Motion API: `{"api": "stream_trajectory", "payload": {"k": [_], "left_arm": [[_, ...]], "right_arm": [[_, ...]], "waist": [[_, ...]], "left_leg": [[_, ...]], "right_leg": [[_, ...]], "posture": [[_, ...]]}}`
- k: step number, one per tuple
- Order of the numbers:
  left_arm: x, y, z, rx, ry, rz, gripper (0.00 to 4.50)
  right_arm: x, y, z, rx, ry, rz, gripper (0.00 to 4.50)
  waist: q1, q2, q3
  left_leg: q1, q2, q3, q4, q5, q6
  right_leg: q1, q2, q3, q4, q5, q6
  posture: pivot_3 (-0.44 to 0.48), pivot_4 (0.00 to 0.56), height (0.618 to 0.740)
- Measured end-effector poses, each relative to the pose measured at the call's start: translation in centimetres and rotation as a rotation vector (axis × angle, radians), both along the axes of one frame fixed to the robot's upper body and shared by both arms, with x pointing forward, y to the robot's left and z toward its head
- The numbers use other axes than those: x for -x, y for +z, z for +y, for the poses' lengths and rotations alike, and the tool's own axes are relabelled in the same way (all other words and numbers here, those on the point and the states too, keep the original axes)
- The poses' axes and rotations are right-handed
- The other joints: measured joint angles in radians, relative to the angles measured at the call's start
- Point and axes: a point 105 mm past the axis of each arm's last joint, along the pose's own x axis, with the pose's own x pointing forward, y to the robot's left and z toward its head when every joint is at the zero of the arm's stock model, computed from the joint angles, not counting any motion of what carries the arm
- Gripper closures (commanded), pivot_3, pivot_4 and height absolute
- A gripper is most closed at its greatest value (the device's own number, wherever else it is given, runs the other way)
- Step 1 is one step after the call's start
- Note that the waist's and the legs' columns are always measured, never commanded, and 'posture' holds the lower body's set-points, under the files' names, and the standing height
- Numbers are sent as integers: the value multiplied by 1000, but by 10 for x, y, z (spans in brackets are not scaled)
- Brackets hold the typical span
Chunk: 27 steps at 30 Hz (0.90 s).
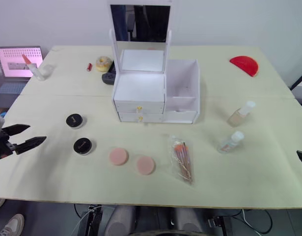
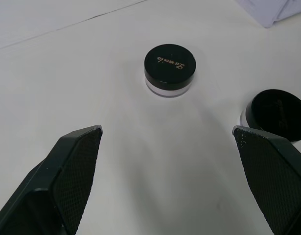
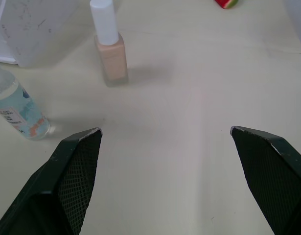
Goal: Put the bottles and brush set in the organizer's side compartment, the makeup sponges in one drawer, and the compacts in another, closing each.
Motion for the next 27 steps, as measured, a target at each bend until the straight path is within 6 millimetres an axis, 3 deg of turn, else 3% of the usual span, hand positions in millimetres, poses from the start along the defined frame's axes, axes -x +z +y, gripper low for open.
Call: {"api": "stream_trajectory", "payload": {"k": [13,17,19,23,27], "left_arm": [[-6,-2,0,-32,-6,4,5],[-10,-5,-10,-19,-27,-4,5],[-15,-10,-29,11,-80,1,5],[-21,-15,-100,81,-266,13,5],[-13,-5,-170,108,-497,41,5]], "right_arm": [[2,-4,-1,-16,-20,-8,38],[-3,1,5,-1,-16,-22,38],[-10,6,14,-5,-1,-37,38],[-33,21,42,-22,31,-95,38],[-55,28,60,-42,10,-119,38]], "waist": [[0,0,0],[0,1,0],[0,1,0],[1,0,1],[1,0,1]], "left_leg": [[0,0,0,0,0,0],[0,0,0,0,0,0],[0,0,0,0,0,0],[-1,0,0,2,0,0],[-3,-1,0,2,0,0]], "right_leg": [[0,0,0,0,0,0],[0,0,0,0,0,0],[0,0,0,0,0,0],[0,0,0,0,1,1],[-2,0,0,1,2,4]], "posture": [[0,150,740],[0,150,740],[0,150,740],[0,150,740],[0,150,740]]}}
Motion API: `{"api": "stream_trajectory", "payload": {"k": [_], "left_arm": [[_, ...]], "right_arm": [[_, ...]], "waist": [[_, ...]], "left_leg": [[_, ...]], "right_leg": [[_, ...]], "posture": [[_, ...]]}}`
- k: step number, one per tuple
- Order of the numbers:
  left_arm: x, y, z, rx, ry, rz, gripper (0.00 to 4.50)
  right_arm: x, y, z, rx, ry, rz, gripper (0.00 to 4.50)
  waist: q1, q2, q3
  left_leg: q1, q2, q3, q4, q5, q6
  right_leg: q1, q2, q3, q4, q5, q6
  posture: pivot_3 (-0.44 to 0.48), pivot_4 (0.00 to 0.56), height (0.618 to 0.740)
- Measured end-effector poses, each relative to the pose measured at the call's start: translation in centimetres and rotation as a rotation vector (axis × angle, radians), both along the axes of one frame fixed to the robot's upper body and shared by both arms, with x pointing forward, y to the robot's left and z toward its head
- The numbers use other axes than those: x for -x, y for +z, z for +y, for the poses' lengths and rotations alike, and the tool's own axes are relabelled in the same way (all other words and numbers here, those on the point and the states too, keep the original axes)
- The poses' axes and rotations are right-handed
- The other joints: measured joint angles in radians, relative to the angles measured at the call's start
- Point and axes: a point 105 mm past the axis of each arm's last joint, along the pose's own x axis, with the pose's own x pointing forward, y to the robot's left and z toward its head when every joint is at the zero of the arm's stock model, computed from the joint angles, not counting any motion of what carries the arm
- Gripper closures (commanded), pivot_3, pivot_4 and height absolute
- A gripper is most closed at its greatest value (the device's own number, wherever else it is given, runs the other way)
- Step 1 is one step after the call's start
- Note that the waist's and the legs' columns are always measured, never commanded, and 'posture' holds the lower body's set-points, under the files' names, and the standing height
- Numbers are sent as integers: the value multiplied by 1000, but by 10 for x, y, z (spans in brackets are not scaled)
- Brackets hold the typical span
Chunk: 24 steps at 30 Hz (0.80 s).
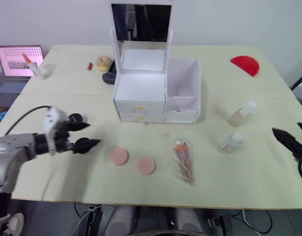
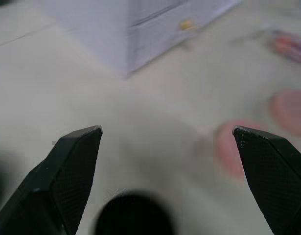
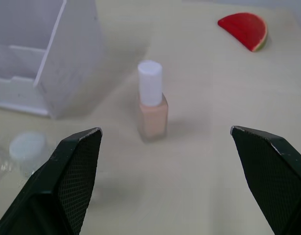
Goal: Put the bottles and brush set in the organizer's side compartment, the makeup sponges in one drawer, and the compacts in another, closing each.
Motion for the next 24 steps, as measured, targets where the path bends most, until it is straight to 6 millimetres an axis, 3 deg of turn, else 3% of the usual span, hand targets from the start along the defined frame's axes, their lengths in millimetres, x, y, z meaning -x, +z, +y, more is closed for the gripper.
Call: {"api": "stream_trajectory", "payload": {"k": [3,9,14,24], "left_arm": [[5,24,-32,30,-117,-8,5],[10,69,-62,-30,-233,-60,5],[15,72,-78,-42,-307,-55,5],[27,62,-84,-13,-359,31,5]], "right_arm": [[-11,1,5,-5,-39,2,38],[-31,1,14,-25,-77,10,38],[-55,-10,34,-42,-45,27,38],[-88,-22,33,-2,-56,40,38]], "waist": [[0,0,0],[-6,0,0],[-13,1,1],[-25,1,1]], "left_leg": [[-1,0,0,0,0,0],[2,0,0,0,1,-1],[3,0,0,0,1,-1],[2,0,0,0,2,-2]], "right_leg": [[-1,2,0,2,0,1],[1,5,-1,3,1,2],[1,6,0,3,1,2],[1,6,0,4,1,2]], "posture": [[0,150,740],[0,150,740],[0,150,740],[0,150,740]]}}
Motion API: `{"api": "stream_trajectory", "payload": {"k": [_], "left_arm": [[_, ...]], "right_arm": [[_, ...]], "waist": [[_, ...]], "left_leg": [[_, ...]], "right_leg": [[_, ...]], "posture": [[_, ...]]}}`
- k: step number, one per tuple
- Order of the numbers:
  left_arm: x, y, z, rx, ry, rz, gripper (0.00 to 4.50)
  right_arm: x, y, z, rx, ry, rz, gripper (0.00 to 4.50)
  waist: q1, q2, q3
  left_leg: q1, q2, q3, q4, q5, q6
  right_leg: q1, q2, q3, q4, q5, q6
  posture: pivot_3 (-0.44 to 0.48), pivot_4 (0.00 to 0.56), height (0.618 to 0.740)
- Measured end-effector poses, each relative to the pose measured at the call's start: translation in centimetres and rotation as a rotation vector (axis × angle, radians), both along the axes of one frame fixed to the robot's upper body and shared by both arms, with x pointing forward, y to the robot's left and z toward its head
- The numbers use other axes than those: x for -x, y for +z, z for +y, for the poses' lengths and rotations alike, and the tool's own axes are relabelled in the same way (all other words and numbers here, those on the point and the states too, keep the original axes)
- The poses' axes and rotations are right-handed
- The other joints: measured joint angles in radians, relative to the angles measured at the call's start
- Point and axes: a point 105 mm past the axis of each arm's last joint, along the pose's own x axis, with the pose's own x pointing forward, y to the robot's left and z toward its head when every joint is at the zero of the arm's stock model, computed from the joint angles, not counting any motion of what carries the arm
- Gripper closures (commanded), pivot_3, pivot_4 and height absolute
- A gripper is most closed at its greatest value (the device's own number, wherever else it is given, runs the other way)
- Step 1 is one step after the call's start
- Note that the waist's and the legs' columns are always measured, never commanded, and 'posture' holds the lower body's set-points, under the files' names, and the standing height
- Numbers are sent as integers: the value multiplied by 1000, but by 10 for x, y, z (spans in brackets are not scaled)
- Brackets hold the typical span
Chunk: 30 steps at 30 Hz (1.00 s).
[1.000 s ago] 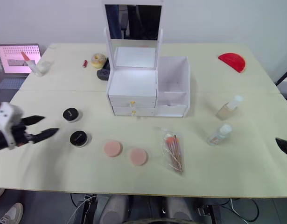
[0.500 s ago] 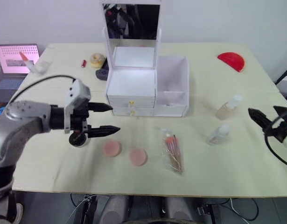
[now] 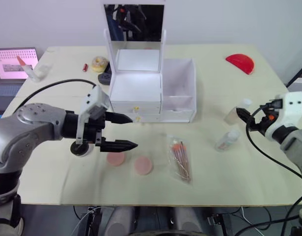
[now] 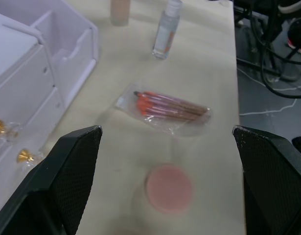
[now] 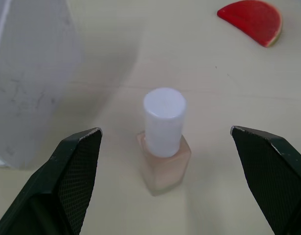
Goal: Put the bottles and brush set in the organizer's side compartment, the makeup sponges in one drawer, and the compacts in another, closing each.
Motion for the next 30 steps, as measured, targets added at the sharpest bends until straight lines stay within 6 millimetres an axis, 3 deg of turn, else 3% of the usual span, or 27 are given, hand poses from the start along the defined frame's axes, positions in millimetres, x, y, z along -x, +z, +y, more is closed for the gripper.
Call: {"api": "stream_trajectory", "payload": {"k": [10,13,18,19,30], "left_arm": [[-2,0,0,-3,19,-12,5],[-1,0,-1,-4,19,-16,0],[0,-3,-1,-6,25,-6,0],[0,-3,-1,-6,26,-7,0],[-1,-3,-1,-4,34,-7,0]], "right_arm": [[-13,-1,3,18,20,-6,38],[-16,1,2,23,17,-14,894],[-19,3,1,23,19,-23,3450],[-19,4,2,23,26,-24,3787],[-20,6,6,16,55,-25,3790]], "waist": [[0,0,0],[0,0,0],[0,0,0],[0,0,0],[0,0,0]], "left_leg": [[0,0,0,0,0,-1],[0,0,0,0,0,-1],[0,0,0,0,0,-1],[0,0,0,0,0,-1],[0,0,0,0,0,-1]], "right_leg": [[0,0,0,0,0,0],[0,0,0,0,0,0],[0,0,0,0,0,0],[0,0,0,0,0,0],[0,0,0,0,0,0]], "posture": [[0,150,740],[0,150,740],[0,150,740],[0,150,740],[0,150,740]]}}
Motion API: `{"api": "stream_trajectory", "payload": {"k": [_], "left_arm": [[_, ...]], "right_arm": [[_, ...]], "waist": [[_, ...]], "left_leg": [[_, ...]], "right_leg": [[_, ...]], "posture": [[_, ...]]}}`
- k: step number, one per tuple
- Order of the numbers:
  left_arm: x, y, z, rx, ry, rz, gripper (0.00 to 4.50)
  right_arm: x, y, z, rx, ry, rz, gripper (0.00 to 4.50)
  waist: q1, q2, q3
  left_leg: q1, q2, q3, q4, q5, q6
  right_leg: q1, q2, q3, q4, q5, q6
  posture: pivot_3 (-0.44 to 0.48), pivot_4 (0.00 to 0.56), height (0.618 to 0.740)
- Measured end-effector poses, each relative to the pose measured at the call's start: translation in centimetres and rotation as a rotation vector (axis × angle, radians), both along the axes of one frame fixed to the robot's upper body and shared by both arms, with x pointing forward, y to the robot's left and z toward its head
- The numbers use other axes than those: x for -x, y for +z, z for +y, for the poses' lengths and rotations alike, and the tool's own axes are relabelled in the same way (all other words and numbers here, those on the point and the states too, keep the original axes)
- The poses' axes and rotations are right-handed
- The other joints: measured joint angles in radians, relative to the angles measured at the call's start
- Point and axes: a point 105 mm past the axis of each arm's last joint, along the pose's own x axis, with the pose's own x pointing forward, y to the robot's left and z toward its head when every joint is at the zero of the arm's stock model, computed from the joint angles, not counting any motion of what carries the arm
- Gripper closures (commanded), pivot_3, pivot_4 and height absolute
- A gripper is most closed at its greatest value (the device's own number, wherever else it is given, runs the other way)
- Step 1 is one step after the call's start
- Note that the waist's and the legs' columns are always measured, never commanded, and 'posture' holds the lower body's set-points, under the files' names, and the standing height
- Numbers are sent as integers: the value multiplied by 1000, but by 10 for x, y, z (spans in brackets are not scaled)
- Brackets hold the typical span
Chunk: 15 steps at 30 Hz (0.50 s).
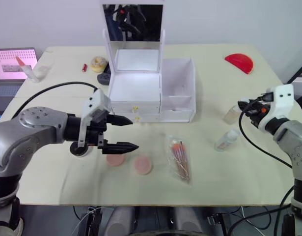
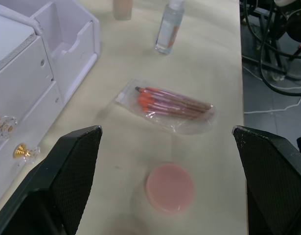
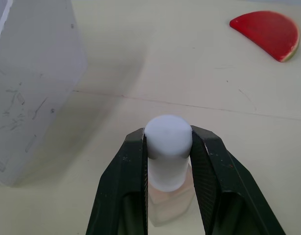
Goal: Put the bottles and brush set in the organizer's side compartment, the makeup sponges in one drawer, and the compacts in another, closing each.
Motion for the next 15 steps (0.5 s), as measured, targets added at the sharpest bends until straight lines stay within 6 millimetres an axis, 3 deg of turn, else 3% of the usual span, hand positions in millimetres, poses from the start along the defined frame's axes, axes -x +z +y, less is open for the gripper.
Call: {"api": "stream_trajectory", "payload": {"k": [2,9,11,15], "left_arm": [[0,0,0,-1,2,-1,0],[-1,1,1,-1,8,-3,0],[-4,3,1,3,12,-7,0],[-8,6,2,4,24,-20,0]], "right_arm": [[-1,11,5,-8,37,-24,3790],[7,99,47,-2,301,-204,3790],[12,121,73,-23,446,-226,3790],[13,143,111,-32,609,-245,3790]], "waist": [[-1,3,2],[-1,6,5],[-5,6,5],[-3,6,6]], "left_leg": [[0,0,0,0,0,0],[0,1,0,-1,0,0],[0,1,0,-1,0,0],[-1,0,0,0,0,0]], "right_leg": [[0,0,0,0,0,0],[-1,1,0,0,0,0],[-1,1,0,0,0,0],[-1,0,0,0,0,0]], "posture": [[0,150,740],[0,150,740],[0,150,740],[0,150,740]]}}
